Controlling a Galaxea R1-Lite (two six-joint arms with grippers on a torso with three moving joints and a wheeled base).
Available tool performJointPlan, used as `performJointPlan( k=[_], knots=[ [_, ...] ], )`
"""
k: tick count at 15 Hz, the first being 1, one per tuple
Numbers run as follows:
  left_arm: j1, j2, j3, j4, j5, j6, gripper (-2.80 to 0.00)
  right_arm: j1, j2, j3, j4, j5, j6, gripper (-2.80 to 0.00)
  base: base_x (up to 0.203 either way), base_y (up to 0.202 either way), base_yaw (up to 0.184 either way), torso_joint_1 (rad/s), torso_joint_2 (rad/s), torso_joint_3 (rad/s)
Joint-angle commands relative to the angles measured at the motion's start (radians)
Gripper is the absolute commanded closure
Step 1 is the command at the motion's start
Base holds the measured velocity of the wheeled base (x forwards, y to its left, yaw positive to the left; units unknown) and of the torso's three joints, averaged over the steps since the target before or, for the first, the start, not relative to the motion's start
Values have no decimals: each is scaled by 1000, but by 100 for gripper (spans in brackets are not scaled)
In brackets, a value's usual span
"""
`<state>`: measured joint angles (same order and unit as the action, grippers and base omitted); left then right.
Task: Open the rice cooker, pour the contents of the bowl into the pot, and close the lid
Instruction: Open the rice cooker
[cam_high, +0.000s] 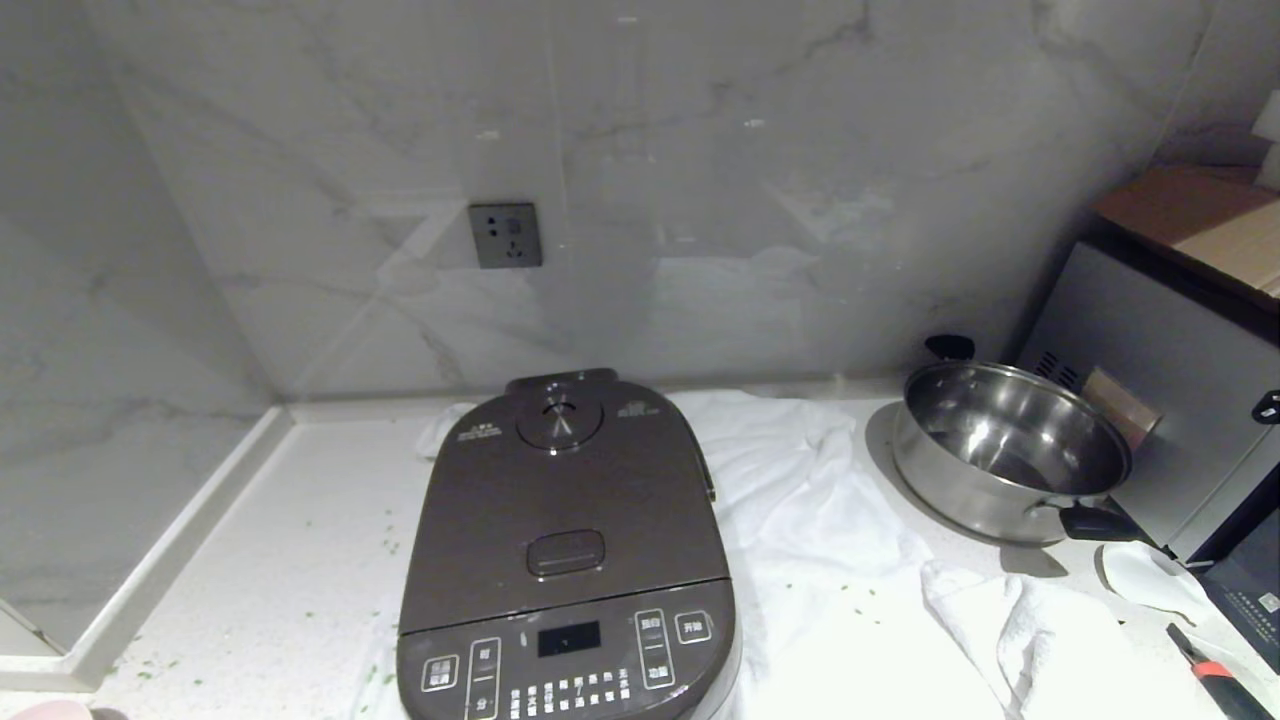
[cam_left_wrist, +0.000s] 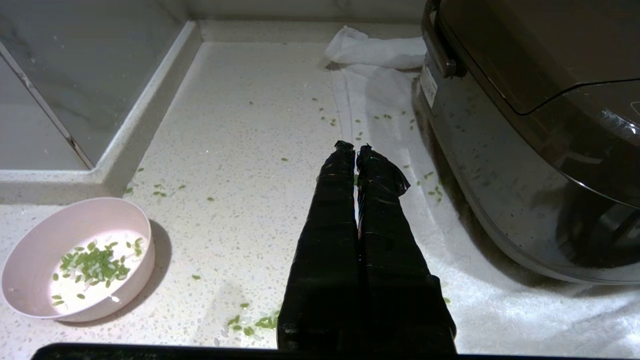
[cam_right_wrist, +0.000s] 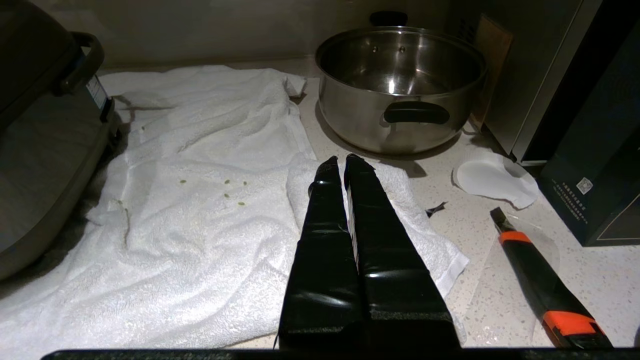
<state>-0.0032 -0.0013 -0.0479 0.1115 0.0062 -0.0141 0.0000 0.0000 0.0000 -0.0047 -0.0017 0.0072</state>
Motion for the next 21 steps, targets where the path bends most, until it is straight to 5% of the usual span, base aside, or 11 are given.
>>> performJointPlan(
  k=[1, 8, 17, 19, 21],
  knots=[
    [1, -2, 0, 0, 1, 0, 0, 0, 0, 2, -1, 0, 2, 0, 0, 0, 0, 0, 0, 0],
    [0, -2, 0, 2, 1, 0, 0, 0, 20, -86, 19, 55, -107, 0, 0, 0, 0, 0, 0, 0],
    [0, -2, 0, 0, 1, 0, 0, 14, 810, -659, -21, 221, 74, 0, 0, 0, 0, 0, 0, 0],
    [0, -2, 0, 2, 1, 2, 0, 77, 999, -731, -73, 237, 125, 0, 0, 0, 0, 0, 0, 0],
    [0, -2, 0, 2, 1, 2, 0, 232, 1158, -779, -134, 244, 185, 0, 0, 0, 0, 0, 0, 0]
  ],
)
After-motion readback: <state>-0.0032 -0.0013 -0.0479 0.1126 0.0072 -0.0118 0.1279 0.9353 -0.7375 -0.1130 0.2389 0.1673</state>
